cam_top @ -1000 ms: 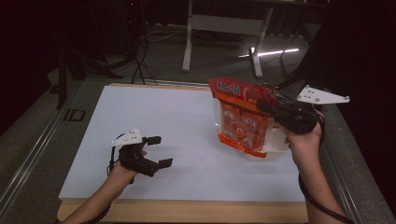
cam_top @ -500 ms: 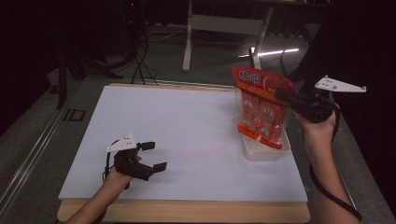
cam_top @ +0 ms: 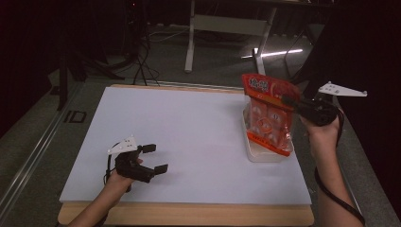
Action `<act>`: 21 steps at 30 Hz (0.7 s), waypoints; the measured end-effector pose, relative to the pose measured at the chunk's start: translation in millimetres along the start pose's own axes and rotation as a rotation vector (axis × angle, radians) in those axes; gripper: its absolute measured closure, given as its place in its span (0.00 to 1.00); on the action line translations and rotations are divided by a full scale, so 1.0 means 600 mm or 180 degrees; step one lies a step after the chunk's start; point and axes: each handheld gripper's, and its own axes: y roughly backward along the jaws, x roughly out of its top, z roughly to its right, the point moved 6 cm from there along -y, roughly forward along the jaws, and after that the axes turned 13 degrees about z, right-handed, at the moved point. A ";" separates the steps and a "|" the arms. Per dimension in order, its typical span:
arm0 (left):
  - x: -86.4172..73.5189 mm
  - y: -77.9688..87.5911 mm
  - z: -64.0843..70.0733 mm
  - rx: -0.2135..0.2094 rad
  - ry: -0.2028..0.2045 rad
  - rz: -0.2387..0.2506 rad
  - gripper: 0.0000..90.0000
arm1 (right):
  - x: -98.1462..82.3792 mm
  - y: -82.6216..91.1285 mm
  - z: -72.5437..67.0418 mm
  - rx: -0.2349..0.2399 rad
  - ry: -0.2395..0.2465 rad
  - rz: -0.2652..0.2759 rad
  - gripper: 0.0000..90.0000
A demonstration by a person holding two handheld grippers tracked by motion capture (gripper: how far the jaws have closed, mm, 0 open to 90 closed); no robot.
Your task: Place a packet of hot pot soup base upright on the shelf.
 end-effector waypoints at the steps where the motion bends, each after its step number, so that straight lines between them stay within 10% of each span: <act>1: 0.000 0.000 0.000 0.0000 0.0000 0.0000 0.01 | 0.000 0.000 0.000 0.0000 0.0000 0.0000 1.00; 21: -0.012 -0.002 -0.004 0.0013 0.0033 -0.0051 0.01 | -0.090 0.008 0.041 -0.0095 -0.0355 -0.0046 1.00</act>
